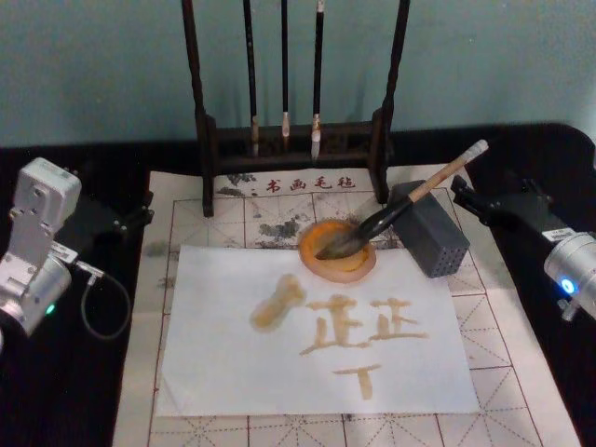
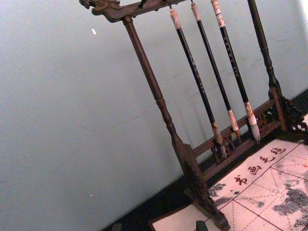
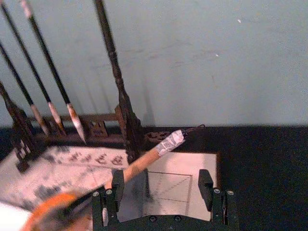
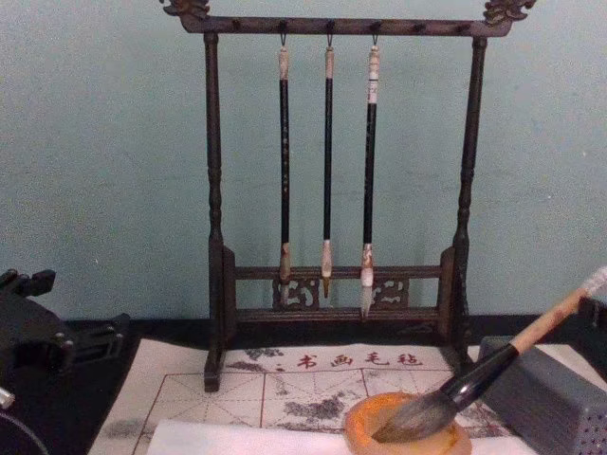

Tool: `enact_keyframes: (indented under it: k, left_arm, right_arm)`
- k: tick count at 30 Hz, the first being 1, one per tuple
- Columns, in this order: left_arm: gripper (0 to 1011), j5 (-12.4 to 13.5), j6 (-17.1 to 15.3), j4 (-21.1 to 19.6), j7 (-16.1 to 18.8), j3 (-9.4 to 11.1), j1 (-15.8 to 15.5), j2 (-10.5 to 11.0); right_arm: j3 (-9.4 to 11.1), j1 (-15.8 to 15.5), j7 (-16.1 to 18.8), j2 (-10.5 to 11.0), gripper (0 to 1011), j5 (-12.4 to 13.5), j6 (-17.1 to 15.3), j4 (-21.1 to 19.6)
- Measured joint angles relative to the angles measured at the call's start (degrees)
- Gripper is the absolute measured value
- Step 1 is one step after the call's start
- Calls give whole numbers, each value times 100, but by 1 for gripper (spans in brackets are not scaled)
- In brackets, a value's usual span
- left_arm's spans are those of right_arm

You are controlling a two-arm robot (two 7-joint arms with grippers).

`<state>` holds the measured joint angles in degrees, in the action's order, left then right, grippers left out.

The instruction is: Pick up the brush from the inkstone, write on the paper, then place the brush back to its original position.

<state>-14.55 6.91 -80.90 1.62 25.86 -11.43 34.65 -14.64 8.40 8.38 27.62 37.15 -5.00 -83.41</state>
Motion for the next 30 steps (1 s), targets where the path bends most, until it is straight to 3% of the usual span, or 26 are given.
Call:
enact_keyframes:
  k: [9, 15, 24, 30]
  left_arm:
    - [1001, 0, 0, 0, 0, 0, 0, 0]
    - [1001, 0, 0, 0, 0, 0, 0, 0]
    - [1001, 0, 0, 0, 0, 0, 0, 0]
    - [1001, 0, 0, 0, 0, 0, 0, 0]
  right_arm:
    - [500, 26, -30, -605, 1000, 915, -511, 98]
    - [757, 171, -164, -943, 1000, 1716, -935, 230]
    - [785, 369, -330, -1073, 1000, 2302, -1373, 363]
    - [754, 506, -461, -1115, 1000, 2521, -1538, 459]
